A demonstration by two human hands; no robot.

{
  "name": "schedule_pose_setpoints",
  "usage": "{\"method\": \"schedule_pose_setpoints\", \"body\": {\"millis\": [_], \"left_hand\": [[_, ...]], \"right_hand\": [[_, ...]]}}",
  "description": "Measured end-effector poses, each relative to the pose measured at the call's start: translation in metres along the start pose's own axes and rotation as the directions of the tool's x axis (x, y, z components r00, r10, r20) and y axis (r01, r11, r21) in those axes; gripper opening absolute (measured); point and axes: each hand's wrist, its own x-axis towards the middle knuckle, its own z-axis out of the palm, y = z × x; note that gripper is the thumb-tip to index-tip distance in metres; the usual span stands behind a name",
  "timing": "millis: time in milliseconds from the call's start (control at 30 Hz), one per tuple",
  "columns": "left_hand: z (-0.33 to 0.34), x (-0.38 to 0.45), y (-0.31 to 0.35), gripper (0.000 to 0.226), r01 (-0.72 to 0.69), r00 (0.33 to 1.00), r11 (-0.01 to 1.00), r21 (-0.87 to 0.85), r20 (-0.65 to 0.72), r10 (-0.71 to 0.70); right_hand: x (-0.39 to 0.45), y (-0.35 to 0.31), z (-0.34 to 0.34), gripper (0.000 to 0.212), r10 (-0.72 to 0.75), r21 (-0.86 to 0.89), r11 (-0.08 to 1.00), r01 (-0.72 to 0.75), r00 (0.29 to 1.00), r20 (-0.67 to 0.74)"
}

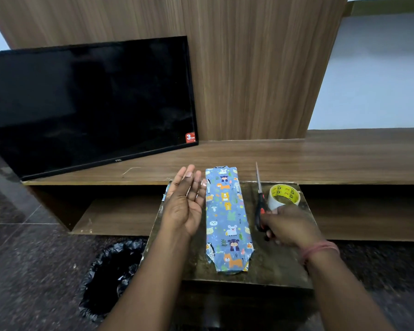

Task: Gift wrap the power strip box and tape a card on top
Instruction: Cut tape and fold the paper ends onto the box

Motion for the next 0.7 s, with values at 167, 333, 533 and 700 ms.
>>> {"method": "schedule_pose_setpoints", "body": {"millis": [167, 333, 533, 700], "left_hand": [[0.003, 0.021, 0.014, 0.022, -0.108, 0.993, 0.992, -0.071, -0.054, 0.104], [0.007, 0.04, 0.018, 0.023, -0.167, 0.983, 0.973, -0.161, -0.106, 0.151], [0.015, 0.054, 0.014, 0.027, -0.217, 0.972, 0.955, -0.204, -0.135, 0.192], [0.015, 0.057, 0.013, 0.026, -0.225, 0.971, 0.947, -0.228, -0.134, 0.198]], "right_hand": [[-0.023, -0.022, 0.038, 0.018, -0.119, 0.561, 0.8, -0.212, 0.861, 0.495], [-0.022, -0.025, 0.082, 0.03, -0.2, 0.596, 0.775, -0.208, 0.815, 0.544], [-0.016, -0.017, 0.102, 0.065, -0.184, 0.427, 0.9, -0.084, 0.815, 0.549], [-0.013, -0.016, 0.106, 0.07, -0.199, 0.388, 0.921, -0.043, 0.803, 0.561]]}}
